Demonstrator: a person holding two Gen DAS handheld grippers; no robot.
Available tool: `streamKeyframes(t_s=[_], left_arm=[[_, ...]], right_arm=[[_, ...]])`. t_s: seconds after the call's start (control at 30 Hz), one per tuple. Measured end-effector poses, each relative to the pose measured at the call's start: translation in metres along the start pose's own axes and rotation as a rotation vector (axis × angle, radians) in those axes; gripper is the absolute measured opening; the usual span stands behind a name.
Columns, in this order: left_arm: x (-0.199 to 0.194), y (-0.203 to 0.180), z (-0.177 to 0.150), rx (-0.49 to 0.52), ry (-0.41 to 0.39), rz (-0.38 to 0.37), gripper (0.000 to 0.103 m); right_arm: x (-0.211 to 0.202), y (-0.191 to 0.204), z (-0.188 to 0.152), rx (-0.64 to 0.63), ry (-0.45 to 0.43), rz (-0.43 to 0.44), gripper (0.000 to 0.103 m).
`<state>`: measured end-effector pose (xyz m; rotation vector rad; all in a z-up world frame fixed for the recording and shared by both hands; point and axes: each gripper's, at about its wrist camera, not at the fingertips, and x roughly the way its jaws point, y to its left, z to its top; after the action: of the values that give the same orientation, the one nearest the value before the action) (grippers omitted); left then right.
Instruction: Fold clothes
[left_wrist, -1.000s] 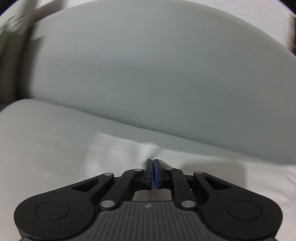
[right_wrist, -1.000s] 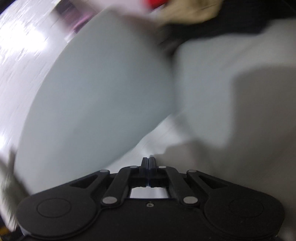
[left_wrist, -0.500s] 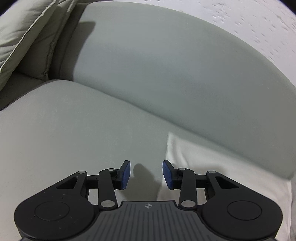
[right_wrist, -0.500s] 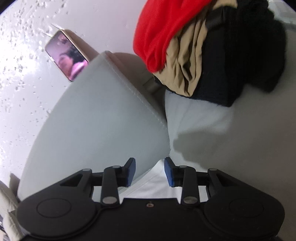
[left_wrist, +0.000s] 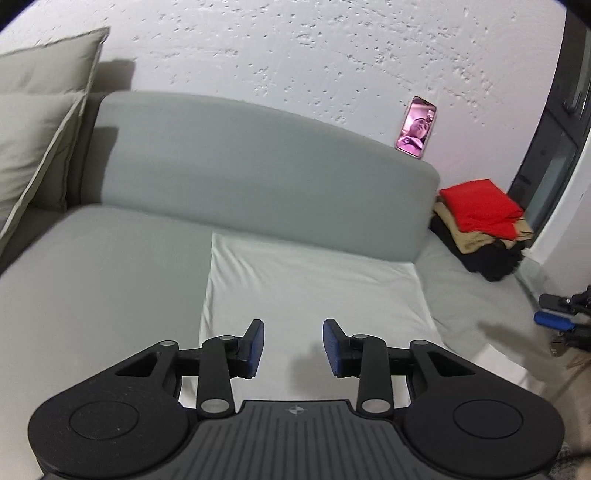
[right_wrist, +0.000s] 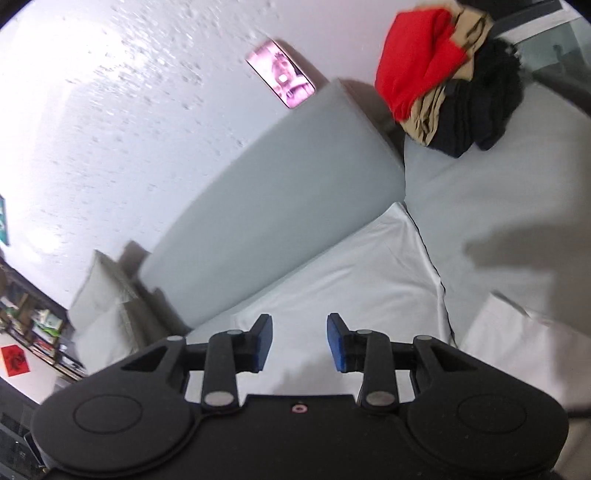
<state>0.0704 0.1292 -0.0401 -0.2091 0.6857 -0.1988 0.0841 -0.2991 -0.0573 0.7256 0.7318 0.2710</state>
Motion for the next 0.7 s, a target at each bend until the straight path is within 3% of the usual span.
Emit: streamKeyframes(t_s=[0.1,0.17,0.27,0.37,0.43,0.47,0.6,0.7], left_arm=[[0.023,-0.014,-0.032,0.009,0.088,0.093,0.030],[0.047,-0.020,-0.061,0.018,0.169,0.181,0.019],[0.076,-0.027,-0.090,0.042,0.239,0.204,0.017],[0.084,-0.048,-0.107,0.183,0.278,0.247,0.017],[0.076,-0.054,-0.109,0.225,0.336,0.252,0.017],[0.066,-0.051,-0.112,0.219,0.350,0.245,0.017],[0.016,-0.038,-0.128,0.195,0.346,0.207,0.016],[-0.011,-0.045,-0.135,0.199,0.258,0.155,0.016]], right_arm=[[-0.015,-0.004,-0.021,0.008,0.016,-0.002,0.033],[0.000,-0.020,-0.045,0.030,0.066,-0.074,0.032],[0.033,-0.040,-0.082,0.022,0.159,-0.180,0.021],[0.060,-0.045,-0.112,-0.056,0.238,-0.242,0.017],[0.060,-0.040,-0.125,-0.172,0.230,-0.293,0.001],[0.052,-0.039,-0.128,-0.180,0.245,-0.309,0.000],[0.014,-0.040,-0.139,-0.182,0.299,-0.402,0.003],[-0.017,-0.031,-0.146,-0.201,0.274,-0.363,0.008]])
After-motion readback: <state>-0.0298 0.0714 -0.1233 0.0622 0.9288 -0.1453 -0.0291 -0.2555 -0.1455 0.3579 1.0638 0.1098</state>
